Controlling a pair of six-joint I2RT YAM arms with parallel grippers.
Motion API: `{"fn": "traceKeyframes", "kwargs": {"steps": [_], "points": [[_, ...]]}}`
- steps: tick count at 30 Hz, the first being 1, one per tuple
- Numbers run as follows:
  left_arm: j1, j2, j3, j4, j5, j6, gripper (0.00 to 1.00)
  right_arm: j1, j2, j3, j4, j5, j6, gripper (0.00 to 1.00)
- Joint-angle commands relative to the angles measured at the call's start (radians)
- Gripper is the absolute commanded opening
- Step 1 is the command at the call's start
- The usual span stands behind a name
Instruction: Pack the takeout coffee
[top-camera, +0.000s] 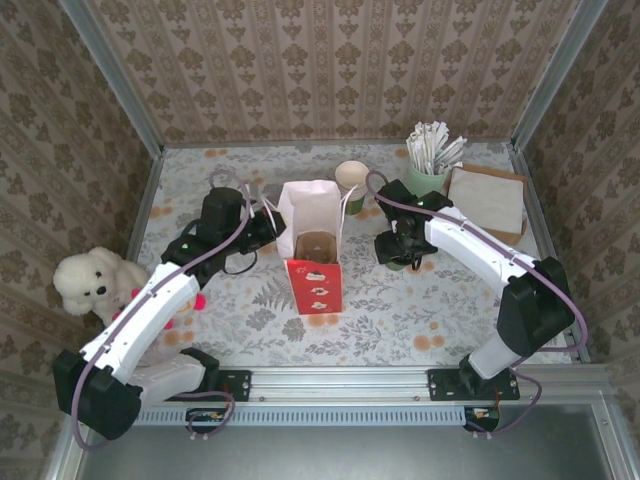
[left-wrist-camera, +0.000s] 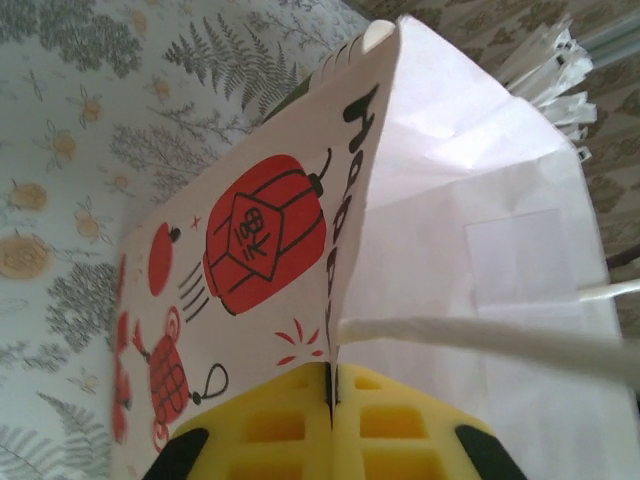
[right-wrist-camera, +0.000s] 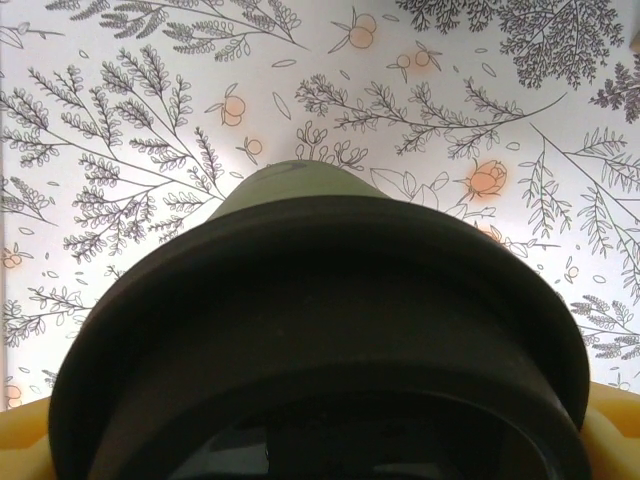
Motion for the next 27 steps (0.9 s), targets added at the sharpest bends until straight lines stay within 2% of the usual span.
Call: {"fn": "traceKeyframes", "kwargs": {"steps": [1,6,8,11,18,20,21,25,27], "points": [[-0.006,0.001,0.036,0.011,-0.121,-0.042,0.0,-0.004,-0.031,-0.011,0.016,0.005,0.023,0.78],[-0.031,0.012,0.103,-0.079,-0.232,-0.058,0.0,-0.004,-0.025,0.001,0.023,0.001,0.015,0.78],[-0.073,0.023,0.144,-0.157,-0.335,-0.086,0.0,-0.006,-0.025,0.004,0.031,-0.005,0.013,0.78],[-0.136,0.046,0.155,-0.193,-0.43,-0.172,0.0,-0.008,-0.022,0.01,0.041,-0.021,0.013,0.77],[-0.191,0.161,0.269,-0.369,-0.457,-0.274,0.01,-0.008,-0.046,0.048,-0.04,-0.013,0.006,0.77],[-0.191,0.154,0.257,-0.376,-0.45,-0.278,0.23,-0.008,-0.076,0.053,-0.075,-0.001,0.011,0.77],[-0.19,0.141,0.245,-0.363,-0.448,-0.266,0.3,-0.008,-0.09,0.057,-0.089,0.0,0.017,0.77],[-0.177,0.038,0.198,-0.321,-0.465,-0.185,0.71,-0.006,-0.145,0.111,-0.193,0.022,0.028,0.76],[-0.162,-0.027,0.159,-0.28,-0.446,-0.118,0.86,-0.003,-0.163,0.16,-0.25,0.036,0.029,0.76]]}}
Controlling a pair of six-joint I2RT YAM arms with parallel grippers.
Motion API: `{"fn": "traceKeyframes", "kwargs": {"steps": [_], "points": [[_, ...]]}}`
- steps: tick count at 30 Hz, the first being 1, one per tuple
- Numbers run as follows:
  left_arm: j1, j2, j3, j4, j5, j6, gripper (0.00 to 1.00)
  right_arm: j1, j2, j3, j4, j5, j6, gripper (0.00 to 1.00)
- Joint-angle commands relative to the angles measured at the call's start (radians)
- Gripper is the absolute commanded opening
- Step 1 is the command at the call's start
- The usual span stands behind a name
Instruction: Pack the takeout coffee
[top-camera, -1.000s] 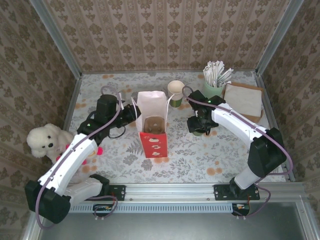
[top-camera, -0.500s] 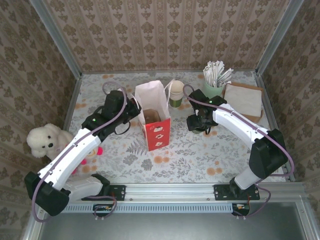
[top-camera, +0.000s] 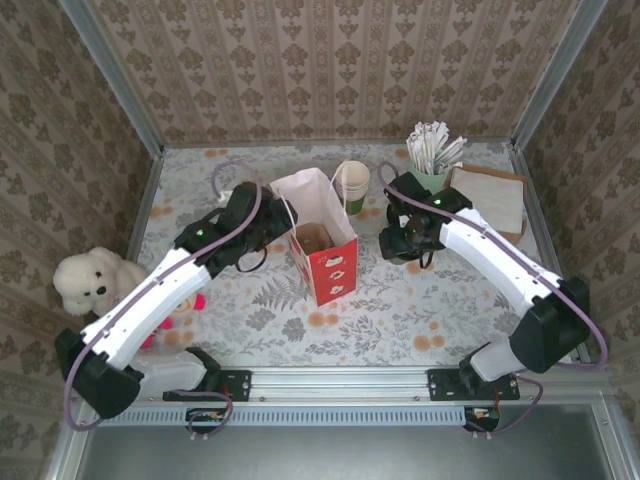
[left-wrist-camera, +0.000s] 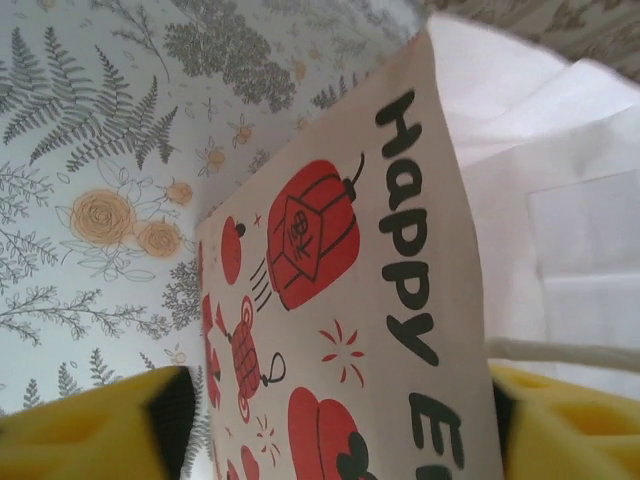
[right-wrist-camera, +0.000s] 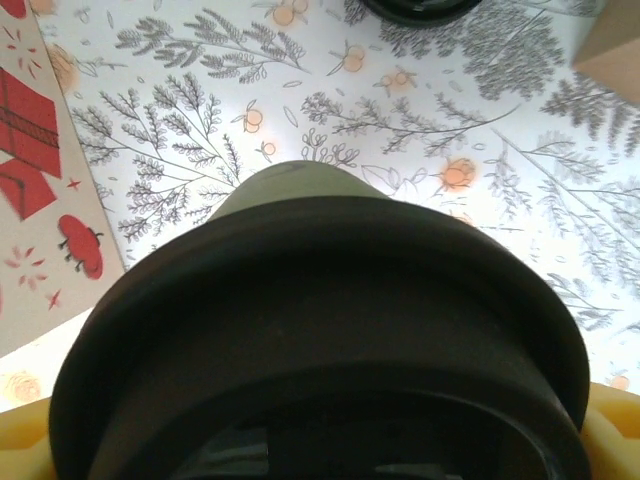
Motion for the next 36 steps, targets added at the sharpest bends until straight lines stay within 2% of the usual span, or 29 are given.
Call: {"fn": "traceKeyframes", "kwargs": {"steps": [1,4,8,11,14,17,25,28,31,33,36], "points": [[0.031,-0.122,-0.052,0.041,0.014,0.126,0.91,0.001,-0.058,0.106,-0.155,0.051,0.018,0.75],[0.103,-0.205,-0.083,0.045,0.121,0.233,1.0,0.004,-0.091,0.224,-0.242,0.089,0.018,0.75],[0.234,-0.261,-0.114,0.018,0.312,0.324,1.0,0.05,-0.059,0.437,-0.373,0.15,0.0,0.75],[0.361,-0.272,-0.11,-0.035,0.324,0.345,1.0,0.121,-0.001,0.586,-0.45,0.231,0.006,0.75],[0.467,-0.246,-0.085,-0.037,0.349,0.387,1.0,0.168,0.027,0.699,-0.463,0.252,0.01,0.75],[0.539,-0.168,-0.021,-0.007,0.436,0.471,1.0,0.227,0.059,0.801,-0.452,0.274,0.005,0.74],[0.548,-0.001,0.089,0.203,0.482,0.542,1.0,0.366,0.092,0.955,-0.308,0.224,-0.031,0.74],[0.545,0.063,0.148,0.223,0.522,0.572,1.0,0.423,0.069,0.926,-0.2,0.204,-0.041,0.74],[0.529,0.12,0.202,0.219,0.573,0.634,1.0,0.452,0.051,0.85,-0.07,0.107,-0.024,0.74],[0.513,0.152,0.241,0.19,0.596,0.681,1.0,0.465,0.075,0.847,-0.055,0.141,0.004,0.73],[0.48,0.193,0.298,0.137,0.598,0.749,1.0,0.49,0.135,0.865,-0.088,0.275,0.023,0.73]]}}
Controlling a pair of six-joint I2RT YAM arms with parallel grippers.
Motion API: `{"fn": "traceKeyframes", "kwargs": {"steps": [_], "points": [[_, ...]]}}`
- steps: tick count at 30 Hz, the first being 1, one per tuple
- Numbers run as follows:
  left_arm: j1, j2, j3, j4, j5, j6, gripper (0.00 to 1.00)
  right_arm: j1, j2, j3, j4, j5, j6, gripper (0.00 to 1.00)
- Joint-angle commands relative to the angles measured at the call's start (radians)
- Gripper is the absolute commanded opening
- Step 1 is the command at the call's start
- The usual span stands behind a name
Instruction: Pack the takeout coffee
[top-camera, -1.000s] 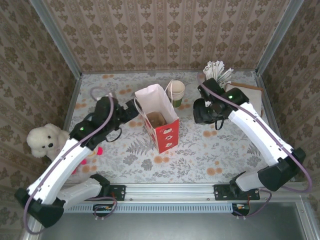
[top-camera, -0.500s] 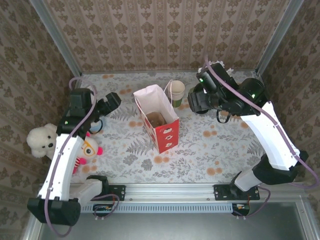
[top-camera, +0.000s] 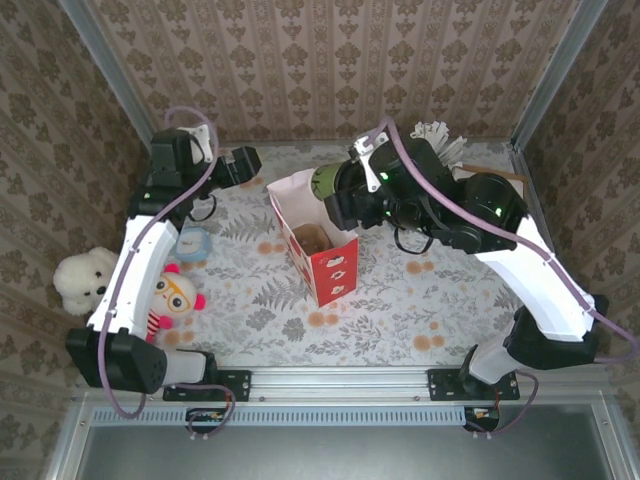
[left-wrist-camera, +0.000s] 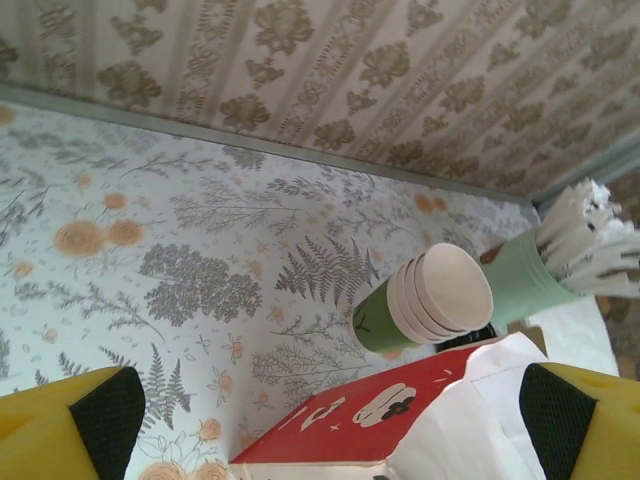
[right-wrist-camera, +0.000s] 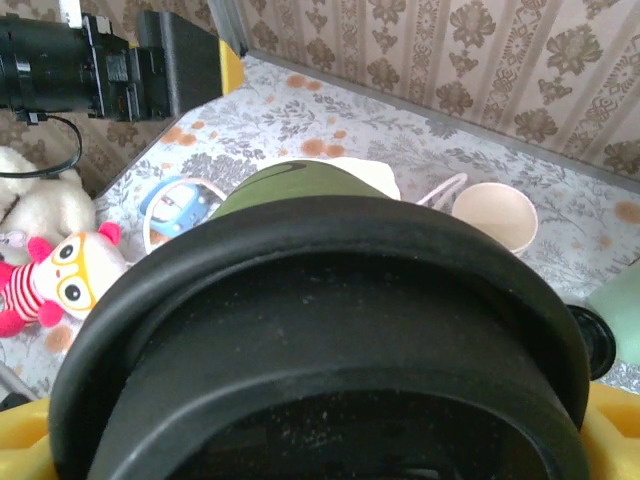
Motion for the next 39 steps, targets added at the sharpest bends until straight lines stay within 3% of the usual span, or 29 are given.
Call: {"fn": "traceKeyframes", "kwargs": {"steps": [1,7,11,16,22,25,31,33,37,39], "points": [[-0.038,0.033,0.077,-0.055,0.041,0.122,1.0,0.023,0.075,0.023,0.016,0.098,0.035,0.73],[-0.109,0.096,0.159,-0.168,-0.103,0.129,0.98,0.051,0.227,0.138,-0.108,0.134,0.078,0.73],[-0.11,0.029,0.123,-0.175,-0.193,0.039,0.98,0.051,0.273,0.121,-0.128,0.128,0.115,0.72],[-0.148,-0.093,0.058,-0.143,-0.082,-0.068,0.93,0.051,0.323,0.121,-0.152,0.098,0.126,0.73],[-0.25,-0.199,-0.024,-0.159,-0.046,-0.142,0.88,0.051,0.353,0.117,-0.134,0.055,0.126,0.73],[-0.255,-0.231,-0.06,-0.165,-0.052,-0.165,0.74,0.051,0.354,0.111,-0.131,0.058,0.122,0.73],[-0.252,-0.289,-0.147,-0.175,-0.043,-0.179,0.57,0.047,0.356,0.075,-0.103,0.034,0.144,0.72],[-0.247,-0.294,-0.174,-0.156,0.005,-0.186,0.47,0.047,0.356,0.063,-0.092,0.027,0.15,0.72],[-0.23,-0.296,-0.178,-0.2,-0.012,-0.176,0.23,0.039,0.351,0.043,-0.066,0.006,0.165,0.72],[-0.225,-0.3,-0.188,-0.181,0.004,-0.179,0.16,0.03,0.353,0.025,-0.045,-0.043,0.179,0.72]]}}
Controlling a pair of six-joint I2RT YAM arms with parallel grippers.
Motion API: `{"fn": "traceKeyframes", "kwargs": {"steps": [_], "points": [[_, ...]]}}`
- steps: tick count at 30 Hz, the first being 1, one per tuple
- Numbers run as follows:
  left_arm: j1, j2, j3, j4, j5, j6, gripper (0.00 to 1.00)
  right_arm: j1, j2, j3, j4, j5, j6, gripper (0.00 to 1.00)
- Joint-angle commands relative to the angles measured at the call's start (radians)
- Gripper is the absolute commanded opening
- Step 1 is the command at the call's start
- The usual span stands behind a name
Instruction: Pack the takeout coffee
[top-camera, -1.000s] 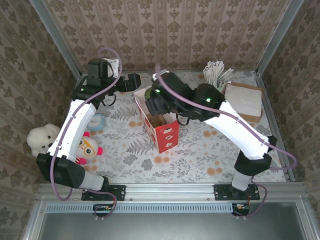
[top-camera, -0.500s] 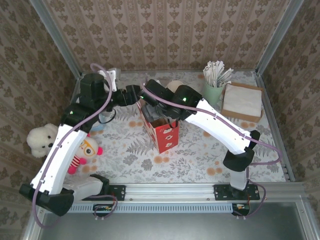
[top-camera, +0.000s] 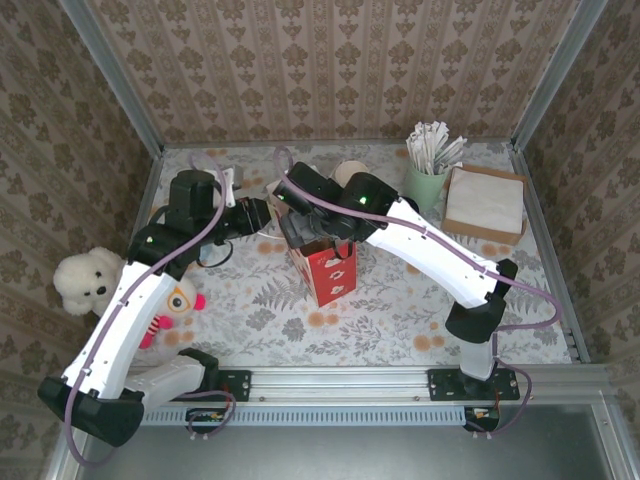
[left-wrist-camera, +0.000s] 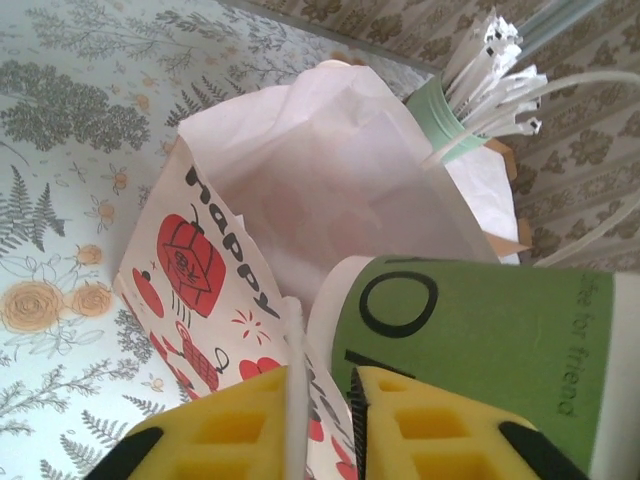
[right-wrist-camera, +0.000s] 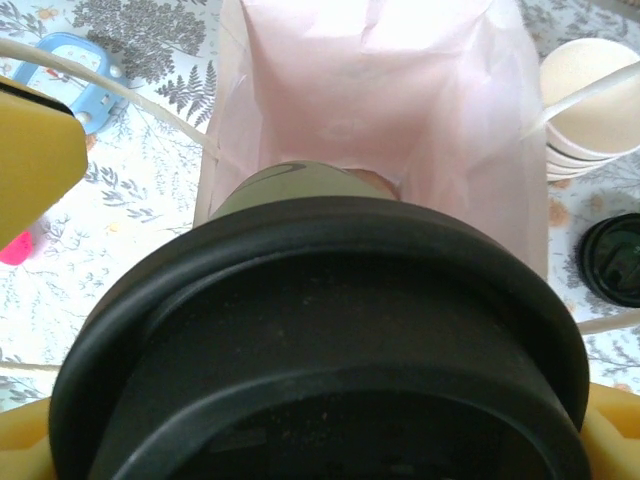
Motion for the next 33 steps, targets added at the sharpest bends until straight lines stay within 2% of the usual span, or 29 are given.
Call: {"fn": "traceKeyframes", "kwargs": {"steps": [1,4,5,11,17,25,27,30,33], "points": [[0.012,-0.023,-0.015,0.012,0.042,-0.004,0.13,-0.014,0.015,-0.027,0.034,-0.066,0.047,0.72],[0.012,-0.021,-0.018,0.002,0.04,-0.004,0.01,-0.018,0.027,-0.047,0.022,-0.011,0.086,0.71],[0.013,-0.024,-0.022,0.001,0.035,-0.003,0.0,-0.022,0.027,-0.062,0.029,-0.003,0.093,0.71],[0.023,-0.041,-0.021,0.003,0.056,0.008,0.0,-0.053,0.026,-0.1,0.033,-0.027,0.105,0.71],[0.009,-0.043,-0.039,0.08,0.151,-0.018,0.0,-0.053,0.07,-0.061,-0.026,-0.062,0.09,0.71],[0.002,-0.029,-0.052,0.073,0.155,-0.032,0.0,-0.052,0.136,-0.011,-0.074,-0.119,0.066,0.71],[0.002,-0.028,-0.051,0.071,0.16,-0.029,0.04,-0.052,0.146,-0.005,-0.102,-0.12,0.059,0.71],[0.025,-0.03,-0.034,0.056,0.201,0.0,0.15,-0.052,0.156,-0.011,-0.146,-0.12,0.053,0.71],[0.111,-0.035,0.008,-0.015,0.242,0.059,0.3,-0.049,0.154,0.002,-0.16,-0.129,0.05,0.7]]}}
